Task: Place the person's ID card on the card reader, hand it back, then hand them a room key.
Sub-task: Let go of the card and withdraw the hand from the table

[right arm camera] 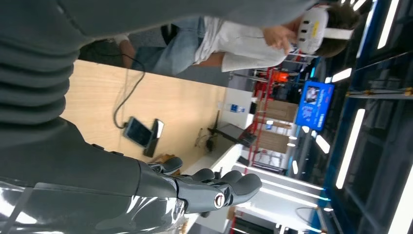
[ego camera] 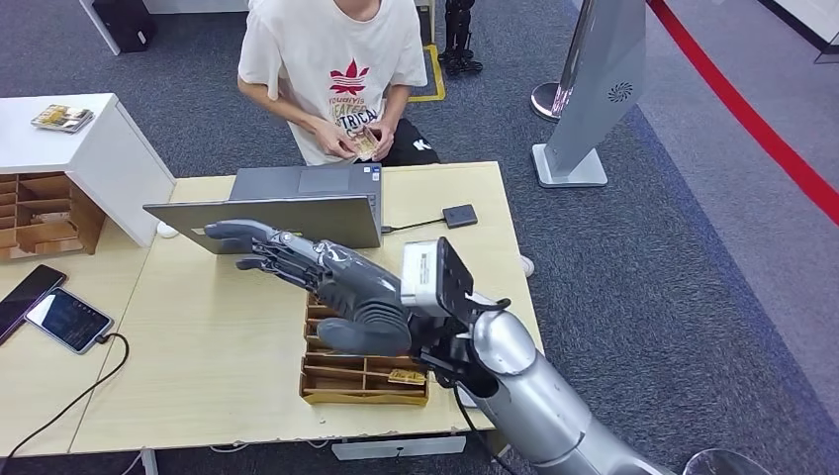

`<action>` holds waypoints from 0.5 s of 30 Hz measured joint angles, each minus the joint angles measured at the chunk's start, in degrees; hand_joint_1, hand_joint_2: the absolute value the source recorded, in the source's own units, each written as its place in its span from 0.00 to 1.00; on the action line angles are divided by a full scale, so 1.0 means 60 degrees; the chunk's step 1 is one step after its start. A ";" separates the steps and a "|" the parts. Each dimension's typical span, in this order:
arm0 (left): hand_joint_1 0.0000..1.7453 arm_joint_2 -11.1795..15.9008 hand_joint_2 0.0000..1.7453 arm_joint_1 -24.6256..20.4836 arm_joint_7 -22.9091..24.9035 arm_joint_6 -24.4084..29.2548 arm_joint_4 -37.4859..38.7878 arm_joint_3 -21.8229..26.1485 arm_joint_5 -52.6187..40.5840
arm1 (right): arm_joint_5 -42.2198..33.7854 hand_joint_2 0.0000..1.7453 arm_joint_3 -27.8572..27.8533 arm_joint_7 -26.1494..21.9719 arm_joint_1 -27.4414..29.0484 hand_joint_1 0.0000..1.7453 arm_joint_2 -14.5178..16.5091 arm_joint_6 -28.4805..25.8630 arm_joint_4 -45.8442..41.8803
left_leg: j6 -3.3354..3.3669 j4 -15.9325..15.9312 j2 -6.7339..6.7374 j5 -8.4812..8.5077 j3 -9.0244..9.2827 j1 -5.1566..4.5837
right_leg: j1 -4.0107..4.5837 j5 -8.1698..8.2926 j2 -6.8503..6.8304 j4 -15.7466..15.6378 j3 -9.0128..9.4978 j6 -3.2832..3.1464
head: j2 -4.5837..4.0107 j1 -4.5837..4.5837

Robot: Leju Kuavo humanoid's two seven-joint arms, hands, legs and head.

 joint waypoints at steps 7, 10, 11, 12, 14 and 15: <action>0.00 -0.0040 1.00 0.0076 0.0003 0.0132 0.0000 0.0146 0.0317 | -0.0722 0.00 0.0357 0.0296 0.0143 0.00 -0.0240 -0.0531 -0.1293 | -0.0005 -0.0001 -0.0001 0.0004 0.0000 0.0002 | 0.0002 0.0001 0.0000 0.0001 -0.0001 -0.0001 | 0.0000 0.0001; 0.00 -0.0049 1.00 0.0084 0.0058 0.0166 0.0000 0.0158 0.0371 | -0.0984 0.00 0.0451 0.0362 0.0153 0.00 -0.0309 -0.0630 -0.1539 | -0.0004 -0.0001 -0.0001 0.0004 -0.0001 0.0002 | 0.0002 0.0001 0.0000 0.0001 0.0000 -0.0001 | 0.0000 0.0001; 0.00 -0.0050 1.00 0.0084 0.0077 0.0175 0.0000 0.0160 0.0381 | -0.1065 0.00 0.0473 0.0386 0.0154 0.00 -0.0331 -0.0670 -0.1591 | -0.0004 -0.0001 -0.0001 0.0004 -0.0002 0.0002 | 0.0002 0.0001 0.0000 0.0001 0.0000 -0.0001 | 0.0000 0.0001; 0.00 -0.0050 1.00 0.0084 0.0094 0.0190 0.0000 0.0163 0.0390 | -0.1137 0.00 0.0493 0.0407 0.0156 0.00 -0.0354 -0.0707 -0.1633 | -0.0004 -0.0001 -0.0001 0.0004 -0.0002 0.0002 | 0.0001 0.0001 0.0000 0.0001 0.0000 -0.0001 | 0.0000 0.0001; 0.00 -0.0050 1.00 0.0085 0.0110 0.0222 0.0000 0.0167 0.0412 | -0.1213 0.00 0.0520 0.0413 0.0161 0.00 -0.0396 -0.0746 -0.1691 | -0.0004 -0.0001 -0.0001 0.0004 -0.0002 0.0002 | 0.0001 0.0002 0.0000 0.0001 0.0000 0.0000 | 0.0000 0.0001; 0.00 -0.0050 1.00 0.0085 0.0129 0.0236 0.0000 0.0168 0.0430 | -0.1236 0.00 0.0532 0.0405 0.0163 0.00 -0.0414 -0.0771 -0.1725 | -0.0004 -0.0001 -0.0001 0.0004 -0.0002 0.0002 | 0.0001 0.0002 0.0000 0.0001 0.0000 0.0000 | 0.0000 0.0001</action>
